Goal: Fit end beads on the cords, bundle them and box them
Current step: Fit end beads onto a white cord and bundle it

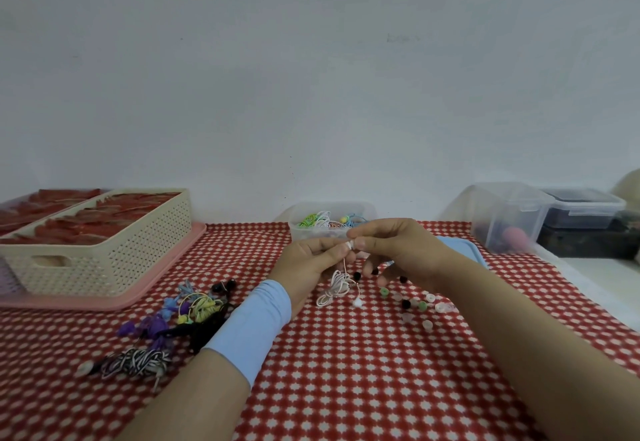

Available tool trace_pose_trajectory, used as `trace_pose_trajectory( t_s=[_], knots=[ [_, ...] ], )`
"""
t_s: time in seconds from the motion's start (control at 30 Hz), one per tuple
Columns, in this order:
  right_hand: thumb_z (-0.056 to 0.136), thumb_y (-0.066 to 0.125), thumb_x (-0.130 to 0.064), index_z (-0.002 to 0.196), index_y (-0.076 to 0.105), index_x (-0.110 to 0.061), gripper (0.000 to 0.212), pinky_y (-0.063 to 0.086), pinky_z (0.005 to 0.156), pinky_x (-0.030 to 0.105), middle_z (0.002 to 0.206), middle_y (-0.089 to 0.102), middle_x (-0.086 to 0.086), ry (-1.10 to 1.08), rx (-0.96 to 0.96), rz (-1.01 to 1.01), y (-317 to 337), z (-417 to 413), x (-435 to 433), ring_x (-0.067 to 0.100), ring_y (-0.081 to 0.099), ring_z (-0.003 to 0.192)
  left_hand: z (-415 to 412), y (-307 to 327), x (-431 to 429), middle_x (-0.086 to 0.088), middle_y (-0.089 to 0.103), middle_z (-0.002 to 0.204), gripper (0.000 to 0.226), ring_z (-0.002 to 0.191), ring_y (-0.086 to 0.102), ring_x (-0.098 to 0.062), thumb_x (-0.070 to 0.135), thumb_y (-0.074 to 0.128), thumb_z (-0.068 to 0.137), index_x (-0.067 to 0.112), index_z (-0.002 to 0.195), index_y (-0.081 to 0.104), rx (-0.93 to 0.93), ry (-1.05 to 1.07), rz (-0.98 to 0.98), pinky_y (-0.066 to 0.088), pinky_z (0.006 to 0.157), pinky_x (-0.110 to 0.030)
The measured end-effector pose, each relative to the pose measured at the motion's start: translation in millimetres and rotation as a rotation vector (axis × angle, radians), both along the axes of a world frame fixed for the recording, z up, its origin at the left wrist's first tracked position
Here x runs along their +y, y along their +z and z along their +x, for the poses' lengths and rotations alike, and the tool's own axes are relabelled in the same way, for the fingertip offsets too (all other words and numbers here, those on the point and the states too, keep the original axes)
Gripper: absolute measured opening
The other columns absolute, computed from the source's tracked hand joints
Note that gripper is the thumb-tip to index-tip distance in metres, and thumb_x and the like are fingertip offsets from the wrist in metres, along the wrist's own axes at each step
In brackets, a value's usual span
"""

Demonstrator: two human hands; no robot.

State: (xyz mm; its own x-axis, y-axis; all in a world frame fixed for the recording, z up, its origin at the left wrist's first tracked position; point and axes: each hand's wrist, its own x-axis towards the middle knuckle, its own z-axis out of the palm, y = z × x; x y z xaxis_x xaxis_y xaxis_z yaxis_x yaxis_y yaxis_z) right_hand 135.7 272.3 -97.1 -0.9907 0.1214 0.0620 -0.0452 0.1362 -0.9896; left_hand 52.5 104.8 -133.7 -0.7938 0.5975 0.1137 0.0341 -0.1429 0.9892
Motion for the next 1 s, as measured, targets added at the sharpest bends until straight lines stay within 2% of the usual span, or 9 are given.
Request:
trace_pose_trajectory(
  t_s=[0.1, 0.33, 0.43, 0.53, 0.7, 0.8, 0.9, 1.0],
  knots=[
    [0.093, 0.071, -0.009, 0.102, 0.079, -0.010, 0.013, 0.056, 0.050, 0.031, 0.094, 0.076, 0.018, -0.017, 0.050, 0.111, 1, 1, -1, 0.022, 0.067, 0.063, -2, -1, -1, -0.007, 0.075, 0.088, 0.010, 0.083, 0.064, -0.019, 0.017, 0.070, 0.088, 0.014, 0.085, 0.080, 0.003, 0.017, -0.030, 0.051, 0.095, -0.043],
    [0.094, 0.070, -0.009, 0.102, 0.080, -0.011, 0.013, 0.061, 0.064, 0.042, 0.091, 0.078, 0.012, -0.009, 0.070, 0.302, 10, 4, 3, 0.025, 0.072, 0.069, -2, -2, -1, -0.006, 0.075, 0.087, 0.012, 0.082, 0.059, -0.019, 0.016, 0.069, 0.089, 0.017, 0.085, 0.081, 0.017, 0.015, -0.053, 0.049, 0.090, -0.042],
    [0.091, 0.072, -0.005, 0.102, 0.081, -0.015, 0.017, 0.063, 0.066, 0.040, 0.091, 0.079, 0.009, 0.029, 0.058, 0.376, 14, 6, 4, 0.023, 0.073, 0.071, -2, -1, -2, -0.007, 0.075, 0.087, 0.013, 0.080, 0.060, -0.017, 0.015, 0.069, 0.089, 0.016, 0.085, 0.080, 0.002, 0.015, -0.051, 0.049, 0.086, -0.040],
    [0.086, 0.078, -0.004, 0.091, 0.082, -0.020, 0.018, 0.062, 0.062, 0.036, 0.079, 0.078, 0.002, -0.028, 0.104, 0.442, 14, 4, 3, 0.020, 0.071, 0.066, -1, 0, -2, -0.005, 0.075, 0.085, 0.014, 0.075, 0.062, -0.013, 0.016, 0.069, 0.089, 0.016, 0.082, 0.080, 0.010, -0.010, -0.072, 0.051, 0.080, -0.034],
    [0.085, 0.081, -0.014, 0.092, 0.084, -0.021, 0.010, 0.056, 0.058, 0.024, 0.075, 0.077, -0.004, -0.084, 0.177, 0.544, 13, 1, 0, 0.011, 0.066, 0.058, 1, 3, -2, -0.005, 0.074, 0.081, 0.012, 0.069, 0.064, -0.012, 0.015, 0.065, 0.092, 0.010, 0.090, 0.076, -0.072, -0.028, -0.032, 0.053, 0.068, -0.028],
    [0.082, 0.084, -0.018, 0.093, 0.083, -0.025, 0.013, 0.059, 0.062, 0.027, 0.085, 0.078, -0.009, -0.109, 0.195, 0.610, 14, -1, -1, 0.004, 0.066, 0.060, 0, 2, -3, -0.005, 0.074, 0.081, 0.013, 0.069, 0.063, -0.011, 0.015, 0.066, 0.091, 0.012, 0.086, 0.077, -0.059, -0.025, -0.037, 0.053, 0.070, -0.028],
    [0.082, 0.083, -0.018, 0.084, 0.083, -0.025, 0.008, 0.061, 0.062, 0.033, 0.081, 0.077, -0.009, -0.103, 0.192, 0.637, 16, -1, -2, 0.004, 0.064, 0.058, 0, 1, -3, -0.005, 0.074, 0.082, 0.012, 0.067, 0.063, -0.009, 0.014, 0.066, 0.091, 0.013, 0.086, 0.078, -0.058, -0.016, -0.035, 0.052, 0.069, -0.028],
    [0.084, 0.082, -0.018, 0.081, 0.083, -0.027, 0.009, 0.055, 0.060, 0.022, 0.076, 0.075, -0.017, -0.096, 0.190, 0.689, 16, 1, -6, -0.001, 0.062, 0.056, 0, 0, -3, -0.006, 0.075, 0.083, 0.011, 0.069, 0.064, -0.009, 0.013, 0.067, 0.090, 0.013, 0.088, 0.078, -0.044, -0.005, -0.055, 0.053, 0.074, -0.029]
  ],
)
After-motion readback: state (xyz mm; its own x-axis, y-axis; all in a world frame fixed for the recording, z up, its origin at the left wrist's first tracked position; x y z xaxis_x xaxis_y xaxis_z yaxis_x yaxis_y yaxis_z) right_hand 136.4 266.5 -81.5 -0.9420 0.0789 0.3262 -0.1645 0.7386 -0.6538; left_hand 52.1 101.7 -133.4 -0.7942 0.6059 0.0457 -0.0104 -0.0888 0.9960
